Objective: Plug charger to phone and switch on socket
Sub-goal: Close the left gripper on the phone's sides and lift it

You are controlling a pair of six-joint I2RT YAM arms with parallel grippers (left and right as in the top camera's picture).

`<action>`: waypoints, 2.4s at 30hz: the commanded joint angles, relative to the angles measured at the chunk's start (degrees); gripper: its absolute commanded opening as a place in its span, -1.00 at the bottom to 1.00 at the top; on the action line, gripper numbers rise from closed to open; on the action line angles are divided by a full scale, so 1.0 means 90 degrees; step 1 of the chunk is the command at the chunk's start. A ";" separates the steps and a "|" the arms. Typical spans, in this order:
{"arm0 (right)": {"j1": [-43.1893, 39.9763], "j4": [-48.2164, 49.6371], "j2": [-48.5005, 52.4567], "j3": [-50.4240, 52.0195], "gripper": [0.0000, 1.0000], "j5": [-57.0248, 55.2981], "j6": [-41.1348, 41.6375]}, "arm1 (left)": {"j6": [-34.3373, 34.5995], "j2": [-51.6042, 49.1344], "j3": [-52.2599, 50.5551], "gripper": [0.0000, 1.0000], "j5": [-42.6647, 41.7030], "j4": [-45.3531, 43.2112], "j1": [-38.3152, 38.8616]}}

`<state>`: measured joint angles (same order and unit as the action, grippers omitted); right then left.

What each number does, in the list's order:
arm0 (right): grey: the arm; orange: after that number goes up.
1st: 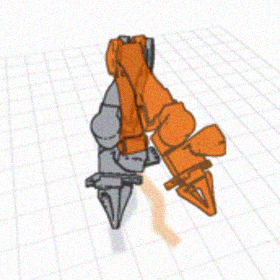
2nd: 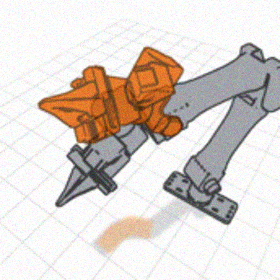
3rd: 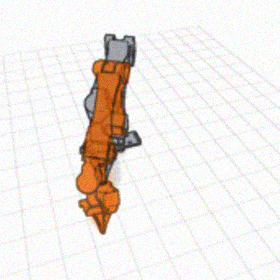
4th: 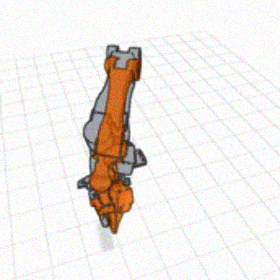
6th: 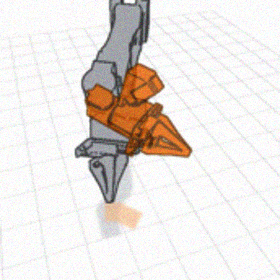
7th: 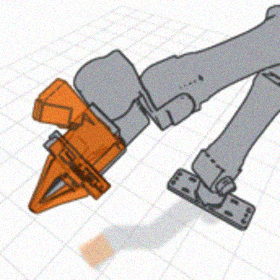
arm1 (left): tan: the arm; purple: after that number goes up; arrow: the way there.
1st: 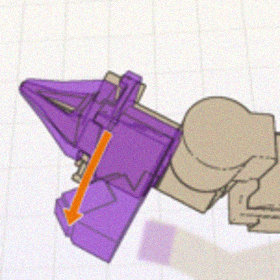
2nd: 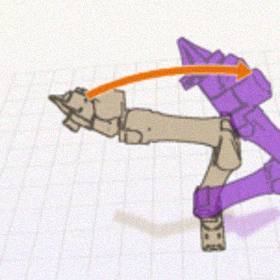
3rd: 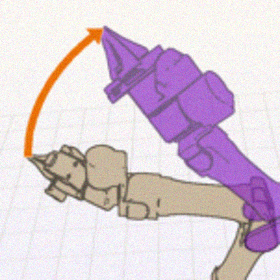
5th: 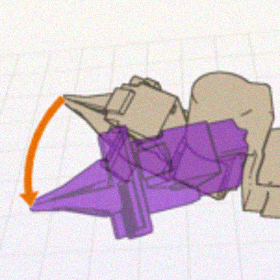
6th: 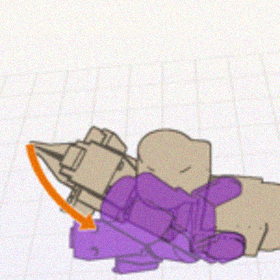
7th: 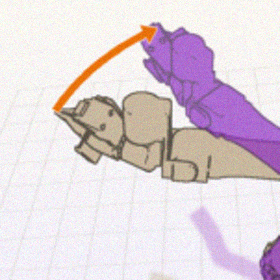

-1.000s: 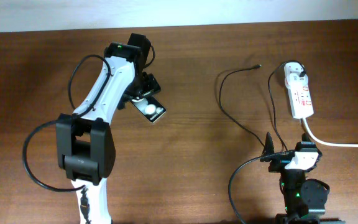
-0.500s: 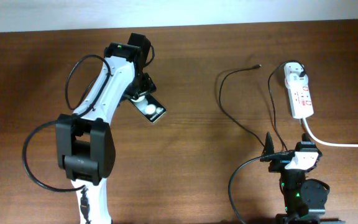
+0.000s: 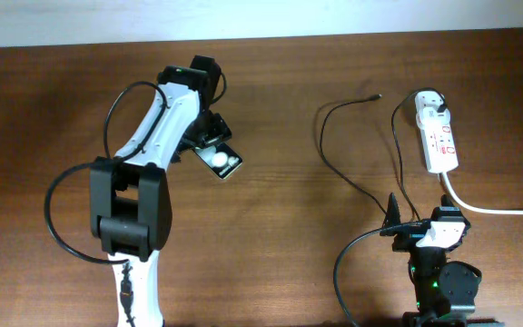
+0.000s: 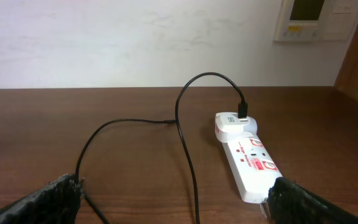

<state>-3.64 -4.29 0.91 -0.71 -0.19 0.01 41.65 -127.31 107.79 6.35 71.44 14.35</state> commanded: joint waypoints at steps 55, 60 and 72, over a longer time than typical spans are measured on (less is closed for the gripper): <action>0.0039 -0.0027 -0.0061 0.0044 0.97 -0.0053 0.0024 | 0.0483 -0.1787 0.0119 0.43 -0.0775 -0.0590 -0.0100; 0.0039 -0.0027 -0.0061 0.0044 0.97 -0.0053 0.0024 | 0.0245 -0.1783 0.0228 0.40 -0.0777 -0.0279 -0.0143; 0.0039 -0.0027 -0.0061 0.0044 0.97 -0.0053 0.0022 | -0.0146 -0.1780 0.3011 0.40 -0.0780 0.2069 -0.0153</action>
<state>-3.64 -4.29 0.91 -0.71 -0.21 0.03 42.39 -143.83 127.20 -1.50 86.48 13.10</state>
